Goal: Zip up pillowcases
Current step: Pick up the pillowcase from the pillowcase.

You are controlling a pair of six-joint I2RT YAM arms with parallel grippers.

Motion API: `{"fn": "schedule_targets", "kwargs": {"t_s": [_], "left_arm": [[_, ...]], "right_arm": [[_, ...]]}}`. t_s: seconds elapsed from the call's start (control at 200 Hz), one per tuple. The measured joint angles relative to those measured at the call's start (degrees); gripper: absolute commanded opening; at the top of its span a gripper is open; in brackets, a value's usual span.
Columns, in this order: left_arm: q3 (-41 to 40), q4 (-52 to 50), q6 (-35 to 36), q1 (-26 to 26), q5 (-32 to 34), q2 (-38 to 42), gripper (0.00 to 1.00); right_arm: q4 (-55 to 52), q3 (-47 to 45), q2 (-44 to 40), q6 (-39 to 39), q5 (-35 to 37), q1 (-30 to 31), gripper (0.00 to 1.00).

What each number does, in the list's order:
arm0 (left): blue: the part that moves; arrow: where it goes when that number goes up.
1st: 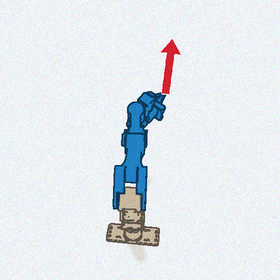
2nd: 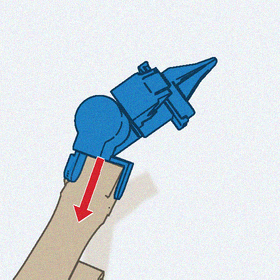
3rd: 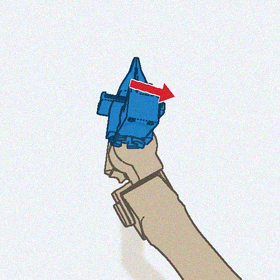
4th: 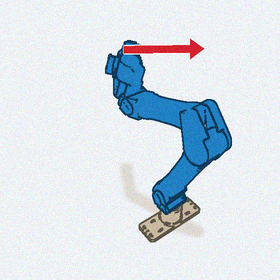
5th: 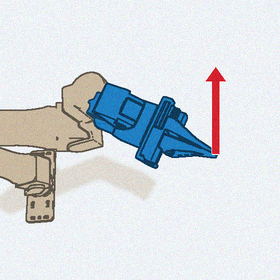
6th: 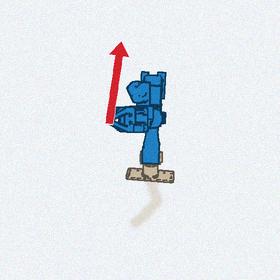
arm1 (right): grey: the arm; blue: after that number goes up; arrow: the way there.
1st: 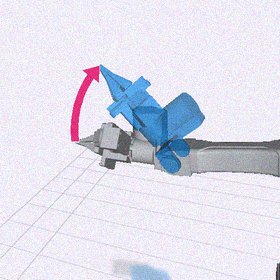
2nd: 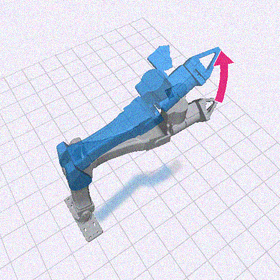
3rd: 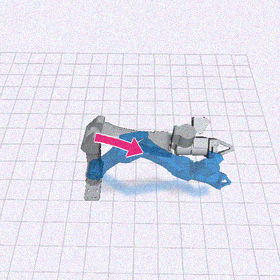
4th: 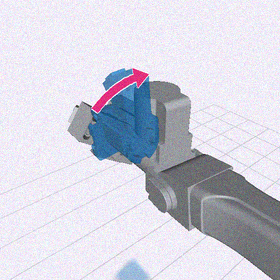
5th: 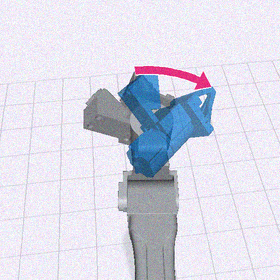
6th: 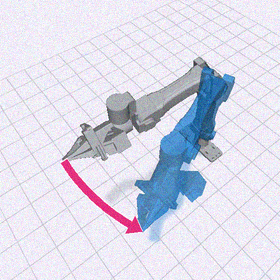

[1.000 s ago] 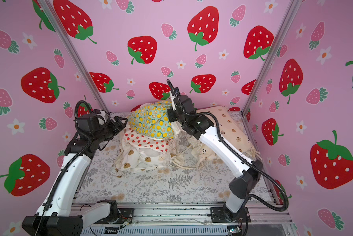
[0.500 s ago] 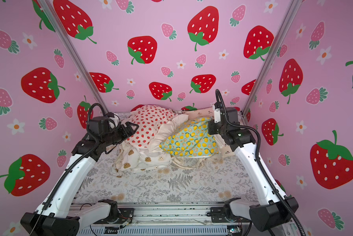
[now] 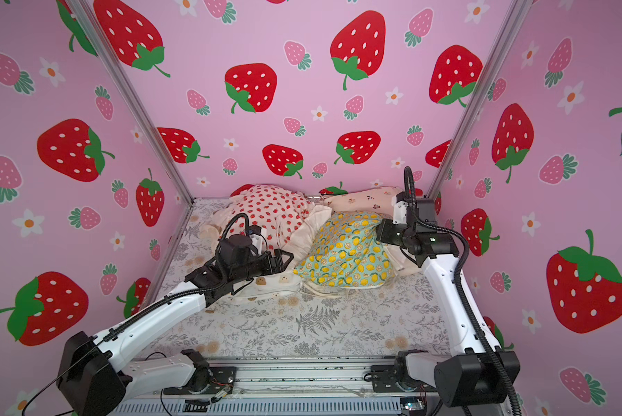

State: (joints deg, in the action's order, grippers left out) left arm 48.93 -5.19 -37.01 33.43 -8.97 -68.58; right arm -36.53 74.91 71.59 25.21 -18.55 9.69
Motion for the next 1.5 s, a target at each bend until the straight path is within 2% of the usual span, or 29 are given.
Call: {"fn": "schedule_targets", "kwargs": {"t_s": [0.27,0.465,0.59,0.705,0.8,1.056,1.271,1.351,1.381,1.501], "left_arm": [[-6.86,9.38,4.57,0.31,-1.62,1.57,1.0],[-7.37,14.71,5.79,1.44,-5.53,-3.32,0.99],[-7.37,16.41,6.1,3.63,-6.51,-5.18,0.94],[-7.37,16.98,7.87,5.27,-6.43,-6.56,0.83],[-7.37,17.7,9.29,6.16,-5.57,-7.65,0.67],[-5.25,21.51,10.14,6.95,-5.68,-12.35,0.41],[-2.45,21.14,9.86,7.37,-7.26,-12.41,0.09],[0.07,18.18,8.33,7.39,-8.31,-11.43,0.07],[1.22,17.16,7.76,7.54,-8.59,-10.99,0.01],[5.25,14.51,2.86,9.29,-9.38,-9.42,0.0]], "right_arm": [[-0.59,1.18,0.02,3.82,-1.7,-0.11,0.09],[-0.85,1.88,0.0,4.98,-1.68,-0.13,0.09],[-0.9,1.88,0.0,5.25,-1.68,-0.31,0.09],[-0.9,1.88,0.0,5.62,-1.66,-0.48,0.08],[-0.87,1.88,0.0,5.92,-1.66,-0.5,0.08],[-0.87,1.84,-0.44,6.47,-1.25,-0.63,0.06],[-0.87,1.84,-0.72,6.45,0.5,-1.66,0.05],[-0.9,1.86,-0.72,6.45,1.16,-2.36,0.04],[-0.94,1.95,-0.7,6.43,1.53,-2.62,0.05],[-1.4,4.0,0.13,6.27,3.37,-3.43,0.07]]}}
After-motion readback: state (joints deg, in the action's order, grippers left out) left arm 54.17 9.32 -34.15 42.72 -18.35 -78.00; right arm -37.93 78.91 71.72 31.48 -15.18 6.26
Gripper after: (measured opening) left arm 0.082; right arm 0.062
